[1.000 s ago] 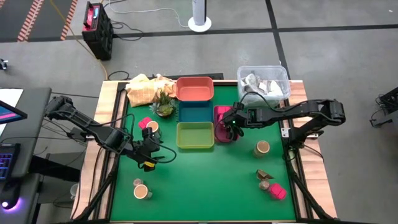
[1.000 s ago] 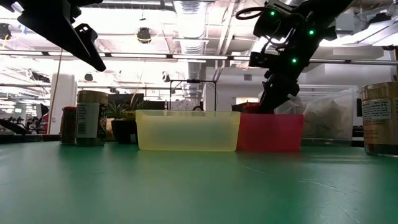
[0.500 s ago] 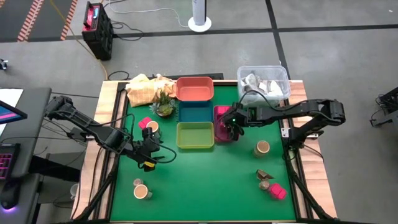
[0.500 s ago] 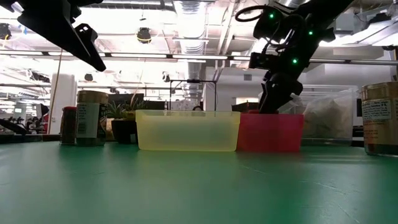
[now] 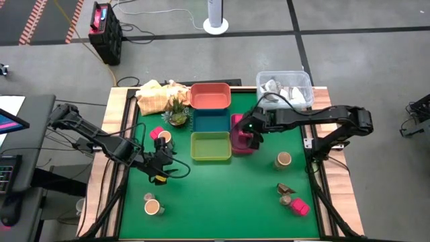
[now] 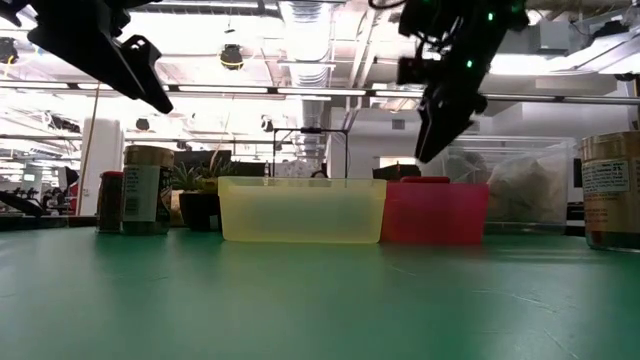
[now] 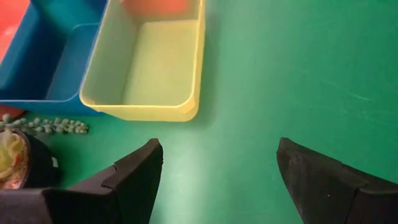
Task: Sort spices by type
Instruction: Put the bottom red seasoning can into the red bin
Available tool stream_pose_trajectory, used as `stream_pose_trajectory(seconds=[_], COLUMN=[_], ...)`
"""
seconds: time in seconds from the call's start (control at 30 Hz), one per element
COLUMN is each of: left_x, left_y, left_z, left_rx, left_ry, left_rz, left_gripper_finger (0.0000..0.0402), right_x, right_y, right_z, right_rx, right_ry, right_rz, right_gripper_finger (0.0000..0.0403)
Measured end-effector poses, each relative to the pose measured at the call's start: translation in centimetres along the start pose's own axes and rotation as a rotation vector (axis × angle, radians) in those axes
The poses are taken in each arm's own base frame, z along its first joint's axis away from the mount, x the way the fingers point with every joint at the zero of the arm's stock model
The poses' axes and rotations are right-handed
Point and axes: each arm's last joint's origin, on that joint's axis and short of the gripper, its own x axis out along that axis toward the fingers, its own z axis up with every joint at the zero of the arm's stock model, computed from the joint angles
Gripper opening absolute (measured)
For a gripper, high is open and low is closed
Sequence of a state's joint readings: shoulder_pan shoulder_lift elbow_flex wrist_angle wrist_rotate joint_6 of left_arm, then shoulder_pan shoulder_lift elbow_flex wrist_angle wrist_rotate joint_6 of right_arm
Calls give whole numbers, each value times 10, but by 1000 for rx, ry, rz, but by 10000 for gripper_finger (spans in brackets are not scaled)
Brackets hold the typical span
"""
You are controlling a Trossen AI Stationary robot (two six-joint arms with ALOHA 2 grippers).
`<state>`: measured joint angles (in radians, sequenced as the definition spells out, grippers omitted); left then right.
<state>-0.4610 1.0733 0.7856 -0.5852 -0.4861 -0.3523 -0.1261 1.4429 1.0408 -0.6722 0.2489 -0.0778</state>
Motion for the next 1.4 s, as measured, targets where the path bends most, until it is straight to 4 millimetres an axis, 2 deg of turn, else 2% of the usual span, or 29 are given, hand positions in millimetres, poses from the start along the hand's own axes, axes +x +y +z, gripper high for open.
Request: stream_pose_trajectory(seconds=[0.17,0.37,0.5,0.67,0.87,1.03,1.23,1.4], left_x=[1,1,0,0,0,0,0,0], left_y=[2,1,-1,-2,-2,-2,-4,-4], left_z=[1,5,12,13,13,13,12,12], left_rx=[-6,40,95,174,215,218,222,224], left_ry=[2,-42,-105,-119,-119,-113,-103,-95], left_rz=[14,0,-16,-14,-12,-30,-82,-109], left_gripper_finger=[300,300,300,300,300,300,300,300], right_x=[-30,-61,-83,-111,-139,-149,-144,-139], right_y=[23,65,93,129,163,189,227,249], right_z=[4,-8,-15,-21,-40,-61,-84,-100], right_rx=[58,163,280,450,660,793,819,838], right_ry=[106,234,258,255,303,432,616,658], right_rz=[81,106,114,212,274,274,209,122], right_gripper_finger=[377,376,376,376,376,376,375,371])
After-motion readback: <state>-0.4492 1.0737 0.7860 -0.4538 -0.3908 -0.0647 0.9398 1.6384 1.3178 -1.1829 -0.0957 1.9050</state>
